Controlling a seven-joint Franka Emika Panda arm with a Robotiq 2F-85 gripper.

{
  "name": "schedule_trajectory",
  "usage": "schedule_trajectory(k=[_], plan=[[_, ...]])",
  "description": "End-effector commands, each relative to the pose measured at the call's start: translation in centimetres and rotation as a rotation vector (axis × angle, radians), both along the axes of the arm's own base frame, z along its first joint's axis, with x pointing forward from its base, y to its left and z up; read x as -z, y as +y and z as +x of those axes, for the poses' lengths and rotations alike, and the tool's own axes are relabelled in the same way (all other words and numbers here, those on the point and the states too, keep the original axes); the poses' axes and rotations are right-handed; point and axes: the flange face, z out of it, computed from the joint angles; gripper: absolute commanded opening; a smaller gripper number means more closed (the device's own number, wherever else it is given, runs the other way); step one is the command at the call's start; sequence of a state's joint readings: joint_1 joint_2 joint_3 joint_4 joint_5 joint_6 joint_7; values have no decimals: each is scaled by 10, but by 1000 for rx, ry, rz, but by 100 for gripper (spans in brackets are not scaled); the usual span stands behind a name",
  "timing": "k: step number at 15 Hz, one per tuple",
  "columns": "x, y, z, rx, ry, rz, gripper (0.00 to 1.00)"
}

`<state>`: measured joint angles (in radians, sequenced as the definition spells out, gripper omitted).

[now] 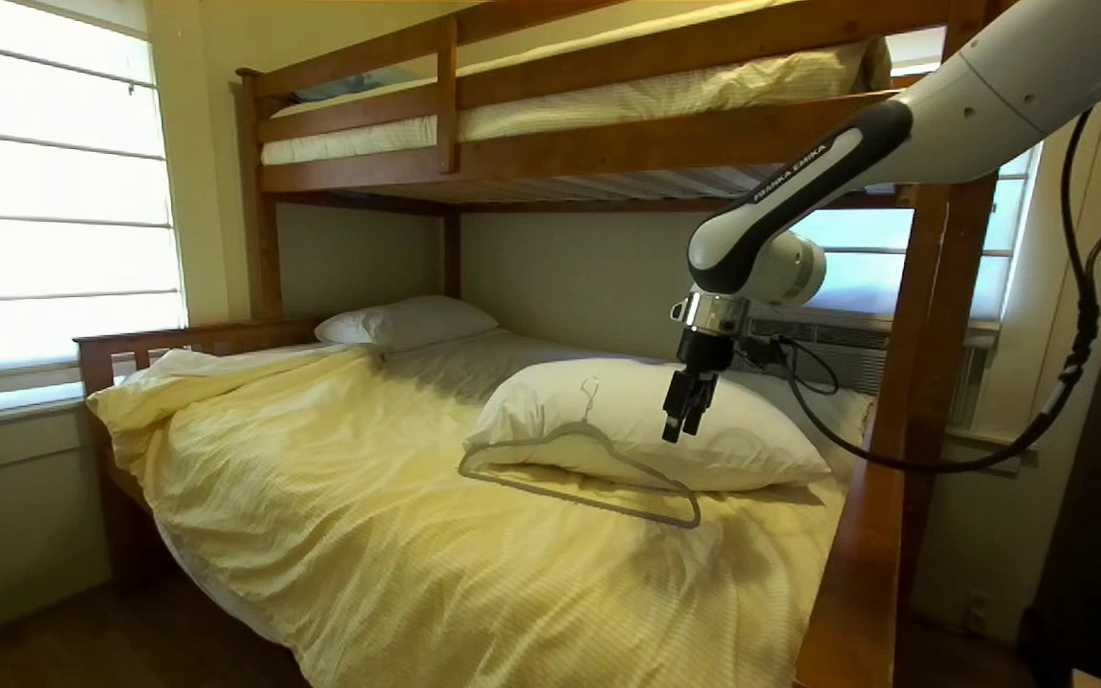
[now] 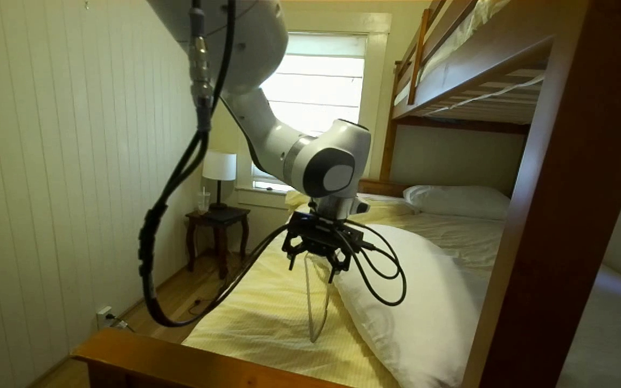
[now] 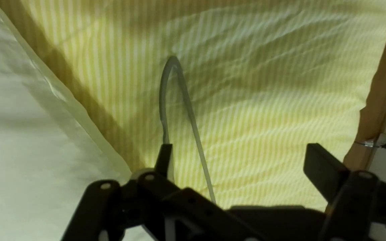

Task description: Hang the hanger on the top bunk bed.

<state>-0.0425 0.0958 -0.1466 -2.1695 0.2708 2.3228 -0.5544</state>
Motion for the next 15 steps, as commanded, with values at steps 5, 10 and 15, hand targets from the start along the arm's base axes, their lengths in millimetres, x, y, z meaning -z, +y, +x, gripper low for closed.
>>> schedule_trajectory(k=[5, 10, 15], plan=[[52, -23, 44, -18, -59, 59, 100], [75, -21, 58, 9, -125, 62, 87], [89, -18, 62, 23, -157, 58, 76]])
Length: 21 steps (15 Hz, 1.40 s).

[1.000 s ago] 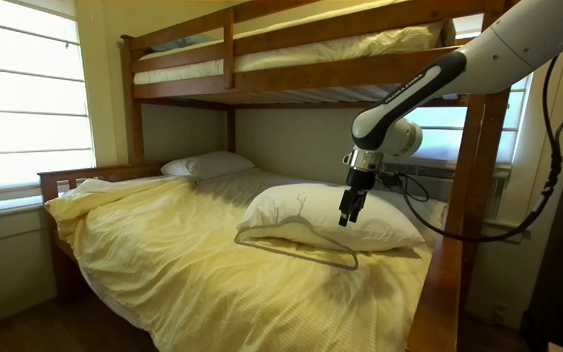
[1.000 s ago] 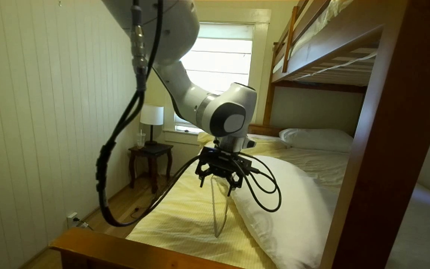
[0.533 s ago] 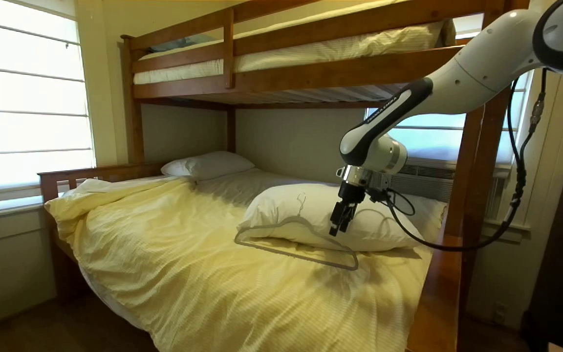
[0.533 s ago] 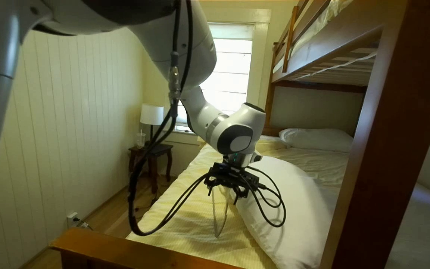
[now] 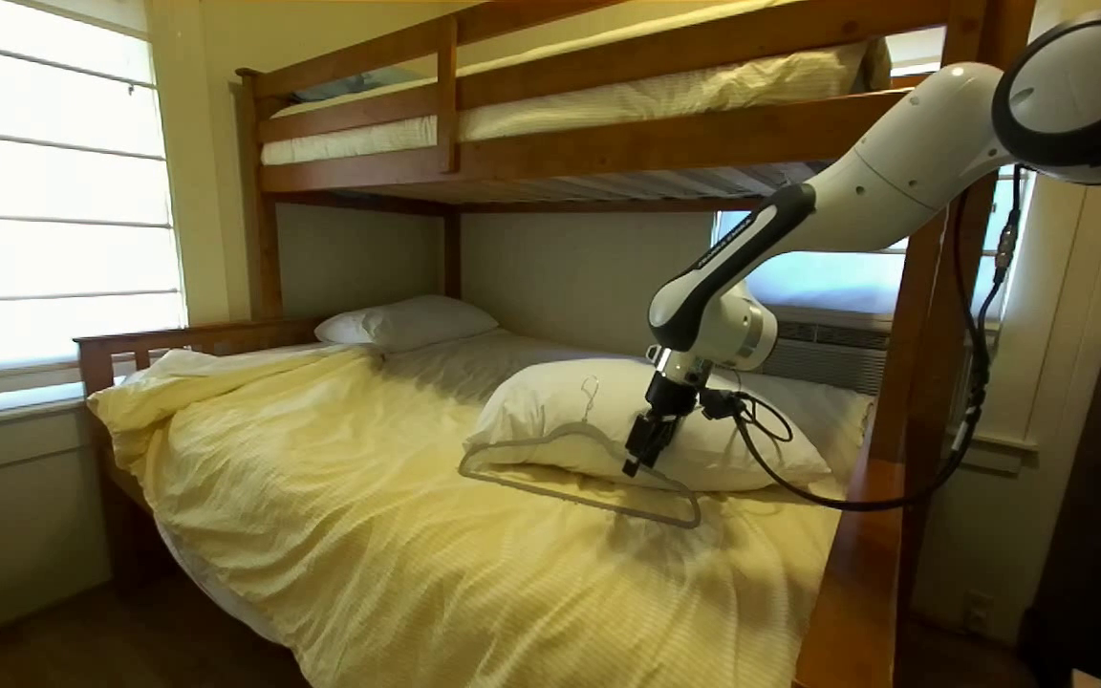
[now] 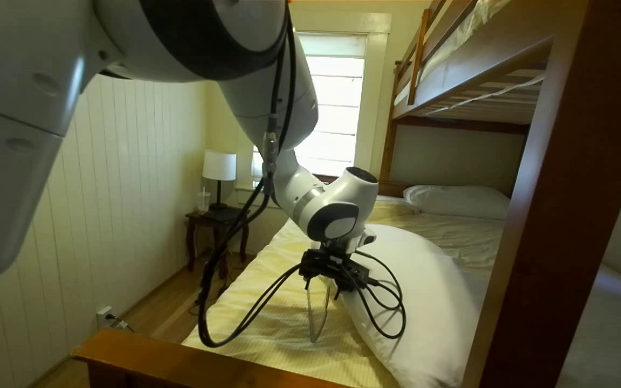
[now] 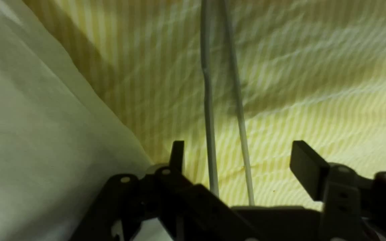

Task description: Hang the hanger on the top bunk bed.

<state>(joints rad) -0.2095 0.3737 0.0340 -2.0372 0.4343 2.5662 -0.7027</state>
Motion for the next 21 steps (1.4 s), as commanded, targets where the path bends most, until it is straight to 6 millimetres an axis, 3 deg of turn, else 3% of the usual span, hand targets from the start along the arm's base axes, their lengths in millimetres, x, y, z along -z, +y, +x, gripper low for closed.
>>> schedule_trajectory(k=[1, 3, 5, 9, 11, 13, 14, 18, 21], plan=[[6, -4, 6, 6, -36, 13, 69], [6, -4, 6, 9, -39, 13, 62], [-1, -3, 5, 8, -51, 15, 44], [-6, 8, 2, -10, -7, 24, 39], [-8, 11, 0, -6, 5, 0, 26], [-12, 14, -2, 6, 8, -29, 5], [-14, 15, -4, 15, 12, -40, 1], [-29, 21, -6, 40, 22, -87, 1], [-74, 27, -16, 23, 22, -129, 1]])
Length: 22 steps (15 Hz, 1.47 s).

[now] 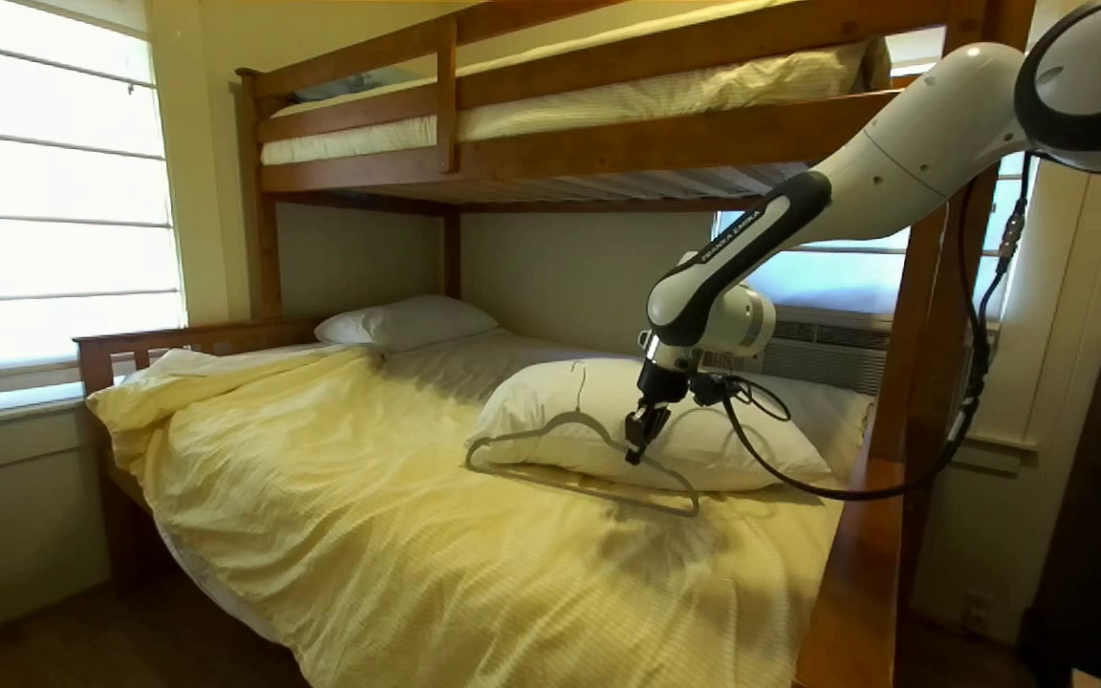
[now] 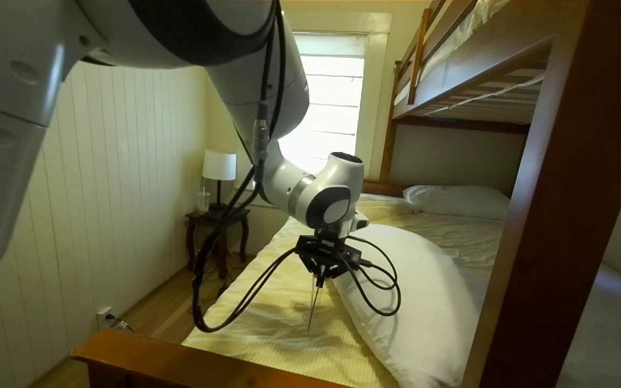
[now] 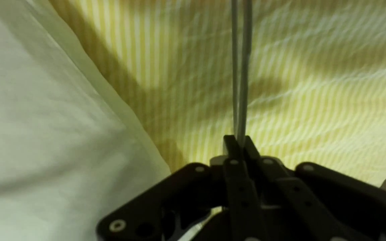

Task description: Hang the hanger on the top bunk bed.

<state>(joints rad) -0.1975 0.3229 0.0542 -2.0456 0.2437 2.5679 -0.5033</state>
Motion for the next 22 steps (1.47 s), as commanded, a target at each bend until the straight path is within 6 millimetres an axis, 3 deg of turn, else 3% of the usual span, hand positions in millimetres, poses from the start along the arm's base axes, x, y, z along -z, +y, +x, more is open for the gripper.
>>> schedule_trajectory(k=[1, 5, 9, 14, 17, 18, 20, 22], plan=[[-63, 6, -25, -2, 18, -49, 1], [-148, 0, -54, 26, 86, 11, 1], [-237, 2, -91, 156, 107, -52, 1], [-329, 6, -112, 396, 49, -187, 1], [-369, -4, -117, 449, 14, -238, 1], [-348, 1, -117, 412, 20, -202, 4], [-364, -3, -120, 426, 5, -215, 4], [-366, -4, -120, 428, 2, -216, 4]])
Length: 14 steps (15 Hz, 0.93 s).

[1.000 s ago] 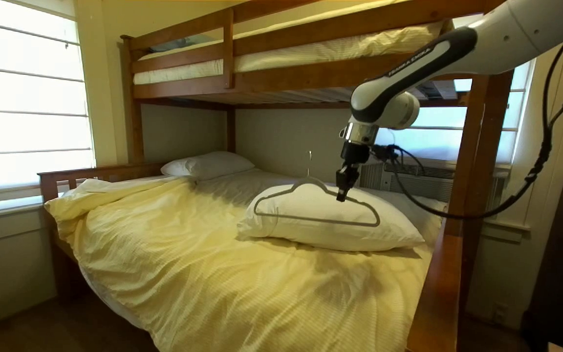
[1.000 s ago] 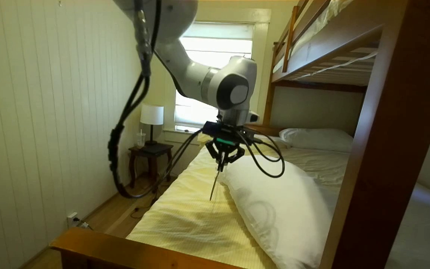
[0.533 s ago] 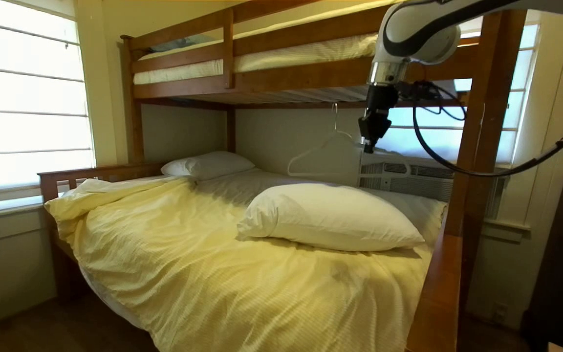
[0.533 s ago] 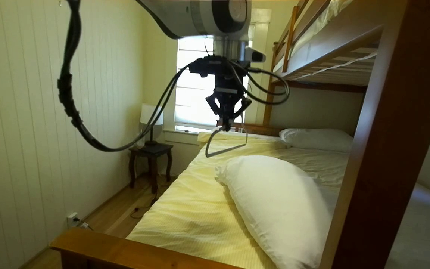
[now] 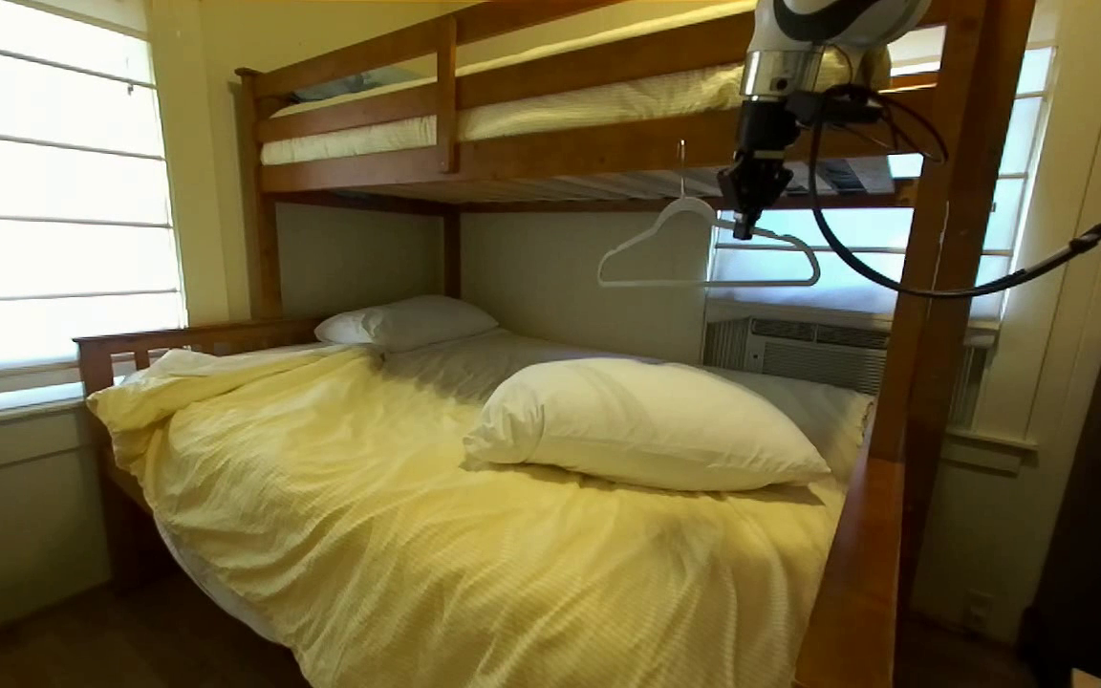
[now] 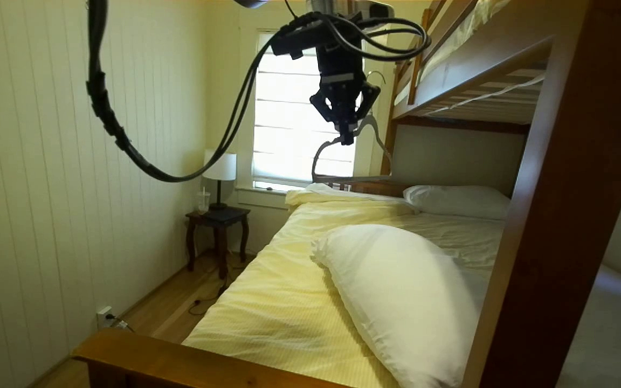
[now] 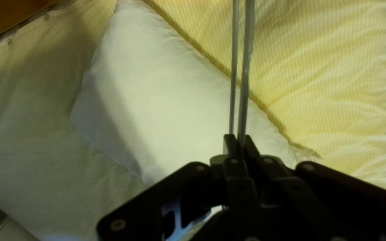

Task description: Hang the hanger on the top bunk bed.

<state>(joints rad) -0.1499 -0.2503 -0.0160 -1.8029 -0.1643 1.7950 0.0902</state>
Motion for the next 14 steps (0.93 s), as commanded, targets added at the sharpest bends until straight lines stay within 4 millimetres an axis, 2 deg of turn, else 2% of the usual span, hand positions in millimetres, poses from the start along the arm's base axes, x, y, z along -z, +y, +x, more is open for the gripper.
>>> schedule_trajectory(k=[1, 2, 6, 9, 14], plan=[[0, 0, 1, 1, 3, 0, 4], [1, 0, 2, 1, 5, 0, 1], [-11, -13, 7, -30, -8, 34, 1], [-25, -32, 7, -59, -17, 83, 1], [-53, -50, 3, -79, -12, 208, 1]])
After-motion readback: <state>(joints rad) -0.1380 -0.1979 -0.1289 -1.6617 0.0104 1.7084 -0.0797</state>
